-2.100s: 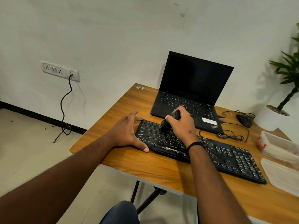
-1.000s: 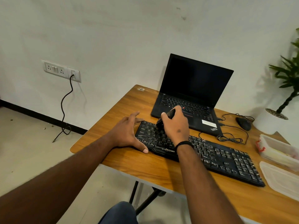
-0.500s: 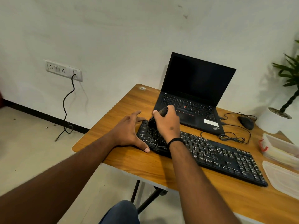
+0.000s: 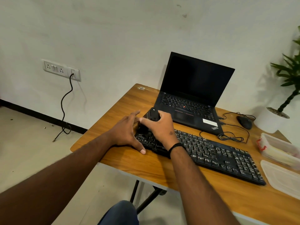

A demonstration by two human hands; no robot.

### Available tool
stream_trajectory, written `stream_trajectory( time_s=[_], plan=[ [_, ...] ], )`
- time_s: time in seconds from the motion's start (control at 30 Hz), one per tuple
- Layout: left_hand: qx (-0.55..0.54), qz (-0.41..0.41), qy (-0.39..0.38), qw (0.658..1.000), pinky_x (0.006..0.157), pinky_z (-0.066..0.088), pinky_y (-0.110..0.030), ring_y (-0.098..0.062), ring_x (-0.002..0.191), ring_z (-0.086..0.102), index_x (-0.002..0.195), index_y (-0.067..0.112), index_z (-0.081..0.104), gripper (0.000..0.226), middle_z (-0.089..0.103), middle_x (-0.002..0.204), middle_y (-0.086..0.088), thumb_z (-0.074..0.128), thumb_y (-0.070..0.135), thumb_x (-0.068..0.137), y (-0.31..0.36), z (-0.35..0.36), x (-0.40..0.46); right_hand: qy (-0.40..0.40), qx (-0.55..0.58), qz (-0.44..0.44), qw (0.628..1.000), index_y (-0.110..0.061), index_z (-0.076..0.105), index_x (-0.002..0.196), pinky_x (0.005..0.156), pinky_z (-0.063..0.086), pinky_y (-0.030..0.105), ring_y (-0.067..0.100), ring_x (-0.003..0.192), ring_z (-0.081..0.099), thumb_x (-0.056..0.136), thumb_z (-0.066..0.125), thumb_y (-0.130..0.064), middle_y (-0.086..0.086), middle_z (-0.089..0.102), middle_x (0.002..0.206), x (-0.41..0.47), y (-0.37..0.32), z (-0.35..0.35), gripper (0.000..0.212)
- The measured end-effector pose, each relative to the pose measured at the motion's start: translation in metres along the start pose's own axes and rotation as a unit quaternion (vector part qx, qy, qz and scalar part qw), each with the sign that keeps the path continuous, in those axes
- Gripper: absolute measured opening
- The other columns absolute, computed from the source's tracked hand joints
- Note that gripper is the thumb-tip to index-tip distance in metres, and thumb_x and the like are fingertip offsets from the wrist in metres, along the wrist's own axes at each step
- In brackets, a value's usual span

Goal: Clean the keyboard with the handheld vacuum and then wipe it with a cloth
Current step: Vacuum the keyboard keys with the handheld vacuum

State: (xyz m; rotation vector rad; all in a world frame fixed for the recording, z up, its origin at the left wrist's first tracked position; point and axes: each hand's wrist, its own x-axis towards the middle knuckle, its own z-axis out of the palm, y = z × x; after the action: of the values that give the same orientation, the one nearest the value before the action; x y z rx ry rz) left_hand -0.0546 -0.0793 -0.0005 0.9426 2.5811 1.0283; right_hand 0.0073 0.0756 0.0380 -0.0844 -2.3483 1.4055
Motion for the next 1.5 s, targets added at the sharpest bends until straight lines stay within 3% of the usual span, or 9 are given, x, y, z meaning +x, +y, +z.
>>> stream_trajectory(
  time_s=[0.13, 0.47, 0.63, 0.7, 0.87, 1.0, 1.17, 1.33, 1.5],
  plan=[
    [-0.007, -0.001, 0.008, 1.000, 0.119, 0.033, -0.049, -0.024, 0.147, 0.028, 0.159, 0.030, 0.004, 0.163, 0.029, 0.161, -0.004, 0.091, 0.073, 0.028, -0.003, -0.001, 0.001, 0.056, 0.043, -0.024, 0.997, -0.012, 0.062, 0.073, 0.064, 0.054, 0.036, 0.018, 0.067, 0.065, 0.087, 0.073, -0.032, 0.004, 0.066, 0.070, -0.001, -0.003, -0.003, 0.027],
    [-0.006, 0.005, -0.003, 1.000, 0.122, 0.023, -0.040, -0.020, 0.151, 0.020, 0.160, 0.023, 0.000, 0.167, 0.034, 0.161, 0.001, 0.089, 0.071, 0.027, 0.000, -0.001, 0.000, -0.219, -0.167, -0.068, 0.959, -0.011, 0.066, 0.085, 0.059, 0.048, 0.031, 0.012, 0.064, 0.060, 0.087, 0.074, -0.036, 0.007, 0.067, 0.076, 0.015, -0.010, -0.044, 0.026],
    [-0.008, -0.004, 0.005, 1.000, 0.121, 0.025, -0.042, -0.023, 0.150, 0.022, 0.160, 0.023, 0.002, 0.164, 0.032, 0.161, -0.004, 0.095, 0.063, 0.032, 0.002, -0.001, -0.001, -0.238, -0.093, -0.070, 0.964, -0.011, 0.070, 0.099, 0.064, 0.054, 0.039, 0.021, 0.071, 0.067, 0.083, 0.077, -0.038, 0.012, 0.072, 0.085, 0.011, -0.004, -0.039, 0.032],
    [-0.003, 0.000, 0.004, 1.000, 0.121, 0.025, -0.042, -0.023, 0.150, 0.023, 0.160, 0.022, 0.002, 0.164, 0.034, 0.161, -0.003, 0.095, 0.064, 0.033, 0.003, -0.001, -0.001, -0.247, -0.096, -0.054, 0.963, -0.009, 0.070, 0.101, 0.056, 0.050, 0.030, 0.013, 0.062, 0.062, 0.084, 0.078, -0.035, 0.013, 0.070, 0.082, 0.007, -0.003, -0.037, 0.032],
    [0.003, 0.003, 0.020, 1.000, 0.118, 0.024, -0.037, -0.023, 0.149, 0.023, 0.161, 0.018, 0.004, 0.152, 0.030, 0.161, -0.004, 0.100, 0.044, 0.046, 0.006, 0.000, -0.001, -0.291, -0.188, -0.018, 0.938, -0.019, 0.069, 0.080, 0.056, 0.045, 0.022, 0.006, 0.059, 0.060, 0.082, 0.079, -0.035, -0.001, 0.067, 0.071, 0.020, -0.020, -0.063, 0.019],
    [0.003, 0.000, 0.012, 1.000, 0.120, 0.027, -0.041, -0.023, 0.148, 0.025, 0.160, 0.021, 0.007, 0.158, 0.033, 0.160, -0.001, 0.098, 0.059, 0.037, 0.008, -0.002, -0.003, -0.277, -0.231, -0.056, 0.931, -0.022, 0.061, 0.072, 0.054, 0.041, 0.023, 0.007, 0.056, 0.054, 0.083, 0.076, -0.043, -0.005, 0.060, 0.065, 0.022, -0.031, -0.051, 0.028],
    [-0.016, 0.014, 0.025, 0.999, 0.102, 0.051, -0.048, -0.018, 0.127, 0.053, 0.141, 0.033, 0.039, 0.134, 0.054, 0.136, 0.009, 0.093, 0.075, 0.026, -0.016, 0.002, 0.007, -0.231, -0.200, -0.118, 0.945, -0.016, 0.063, 0.081, 0.058, 0.050, 0.037, 0.017, 0.064, 0.060, 0.086, 0.070, -0.050, 0.003, 0.063, 0.073, 0.017, -0.028, -0.014, 0.035],
    [0.010, 0.009, 0.015, 1.000, 0.120, 0.028, -0.042, -0.023, 0.147, 0.026, 0.160, 0.020, 0.008, 0.158, 0.033, 0.159, -0.002, 0.097, 0.060, 0.036, 0.007, -0.003, -0.004, -0.282, -0.274, -0.050, 0.918, -0.017, 0.062, 0.080, 0.056, 0.044, 0.029, 0.012, 0.062, 0.056, 0.084, 0.074, -0.046, -0.002, 0.061, 0.072, 0.029, -0.035, -0.045, 0.031],
    [0.014, 0.002, 0.009, 1.000, 0.120, 0.027, -0.039, -0.022, 0.148, 0.025, 0.160, 0.020, 0.006, 0.158, 0.033, 0.160, -0.001, 0.097, 0.061, 0.037, 0.010, -0.003, -0.005, -0.311, -0.259, 0.012, 0.915, -0.019, 0.062, 0.080, 0.051, 0.051, 0.025, 0.013, 0.059, 0.062, 0.083, 0.077, -0.040, 0.001, 0.065, 0.072, 0.030, -0.040, -0.051, 0.026]
  ],
)
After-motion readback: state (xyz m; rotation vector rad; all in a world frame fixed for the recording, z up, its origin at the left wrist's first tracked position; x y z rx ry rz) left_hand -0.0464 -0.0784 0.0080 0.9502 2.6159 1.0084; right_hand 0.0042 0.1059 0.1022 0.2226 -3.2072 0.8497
